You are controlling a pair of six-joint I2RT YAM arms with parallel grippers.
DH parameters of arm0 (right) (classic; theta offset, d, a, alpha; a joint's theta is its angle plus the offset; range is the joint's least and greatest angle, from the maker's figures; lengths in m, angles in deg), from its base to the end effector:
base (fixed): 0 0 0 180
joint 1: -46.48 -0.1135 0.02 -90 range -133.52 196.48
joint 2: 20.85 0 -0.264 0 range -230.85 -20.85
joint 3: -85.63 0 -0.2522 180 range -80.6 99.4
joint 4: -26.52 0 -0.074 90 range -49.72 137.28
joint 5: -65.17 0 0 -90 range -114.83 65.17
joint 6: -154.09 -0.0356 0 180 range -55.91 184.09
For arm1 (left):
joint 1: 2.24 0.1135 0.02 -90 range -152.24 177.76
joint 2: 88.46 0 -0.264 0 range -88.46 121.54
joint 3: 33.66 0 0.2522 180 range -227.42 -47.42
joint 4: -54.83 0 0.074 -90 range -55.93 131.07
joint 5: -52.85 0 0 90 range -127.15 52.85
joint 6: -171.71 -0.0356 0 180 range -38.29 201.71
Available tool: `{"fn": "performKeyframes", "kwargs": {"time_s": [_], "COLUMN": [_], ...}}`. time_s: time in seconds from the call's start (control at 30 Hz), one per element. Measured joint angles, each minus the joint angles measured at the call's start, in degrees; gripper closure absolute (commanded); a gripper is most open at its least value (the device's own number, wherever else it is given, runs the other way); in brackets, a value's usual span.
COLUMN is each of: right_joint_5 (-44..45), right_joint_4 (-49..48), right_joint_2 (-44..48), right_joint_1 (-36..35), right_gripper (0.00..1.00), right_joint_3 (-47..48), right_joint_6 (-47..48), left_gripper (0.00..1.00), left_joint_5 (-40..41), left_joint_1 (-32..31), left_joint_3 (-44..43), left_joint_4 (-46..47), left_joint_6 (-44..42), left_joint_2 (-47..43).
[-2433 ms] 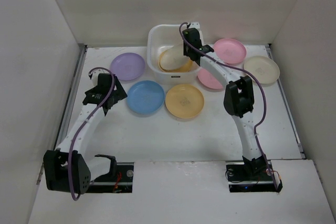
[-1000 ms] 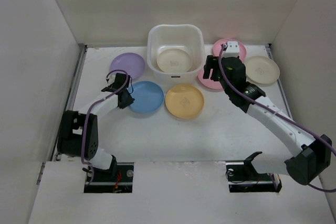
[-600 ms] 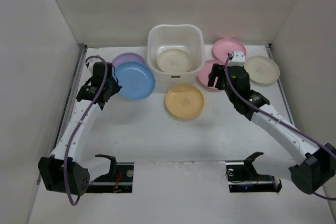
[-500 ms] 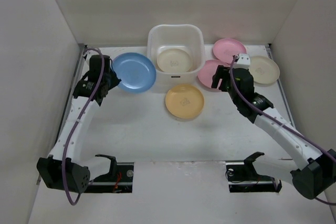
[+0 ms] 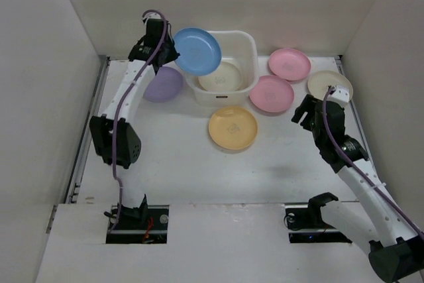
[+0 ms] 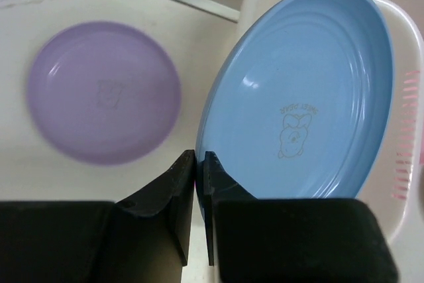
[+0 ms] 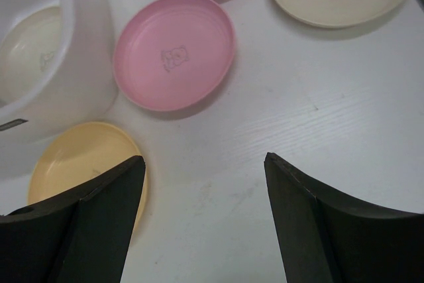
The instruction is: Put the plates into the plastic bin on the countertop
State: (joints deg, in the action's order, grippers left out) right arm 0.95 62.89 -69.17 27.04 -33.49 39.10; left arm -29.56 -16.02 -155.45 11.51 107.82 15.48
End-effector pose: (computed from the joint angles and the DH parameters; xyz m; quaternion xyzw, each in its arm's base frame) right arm 0.1821 0.0479 0.3227 0.1612 0.8098 0.0282 0.5634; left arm 0.4113 -0.0960 0.4000 -0.1257 0.8351 -0.1291 0.5198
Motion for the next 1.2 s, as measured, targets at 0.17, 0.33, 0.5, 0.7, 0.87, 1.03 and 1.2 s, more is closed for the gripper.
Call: {"fn": "performKeyframes", "kwargs": {"time_s": [0.17, 0.33, 0.5, 0.7, 0.87, 1.03, 1.2], "right_joint_5": [0.66, 0.85, 0.81, -0.66, -3.76, -6.93, -9.92], "right_joint_4": [4.28, 5.97, 6.69, 6.16, 4.68, 1.57, -2.21], "right_joint_2": [2.14, 3.85, 3.96, 1.27, -3.69, -9.86, -16.26], "right_joint_1": [5.03, 8.17, 9.68, 12.96, 15.76, 17.00, 18.64], "right_gripper": [0.21, 0.21, 0.20, 0.20, 0.20, 0.21, 0.21], "right_joint_3": [-1.18, -1.20, -1.20, -1.20, -1.20, -0.98, 0.59], "right_joint_6": [-0.98, -1.57, -1.84, -1.99, -2.51, -3.06, -3.72], "left_gripper": [0.93, 0.93, 0.92, 0.90, 0.87, 0.75, 0.46], "left_joint_5": [-1.81, -4.61, -7.65, -10.03, -10.19, -10.16, -10.45], "left_joint_1": [-2.10, -3.34, -3.89, -5.01, -6.29, -6.75, -7.10], "left_joint_3": [-14.08, -22.47, -23.74, -25.07, -25.18, -25.18, -25.18], "left_joint_4": [0.76, 0.61, 1.25, 3.67, 4.94, 5.42, 6.58], "left_joint_6": [-2.34, -4.00, -6.27, -10.54, -13.11, -14.60, -15.39], "left_joint_2": [16.33, 26.69, 29.59, 31.61, 34.16, 36.89, 37.46]}}
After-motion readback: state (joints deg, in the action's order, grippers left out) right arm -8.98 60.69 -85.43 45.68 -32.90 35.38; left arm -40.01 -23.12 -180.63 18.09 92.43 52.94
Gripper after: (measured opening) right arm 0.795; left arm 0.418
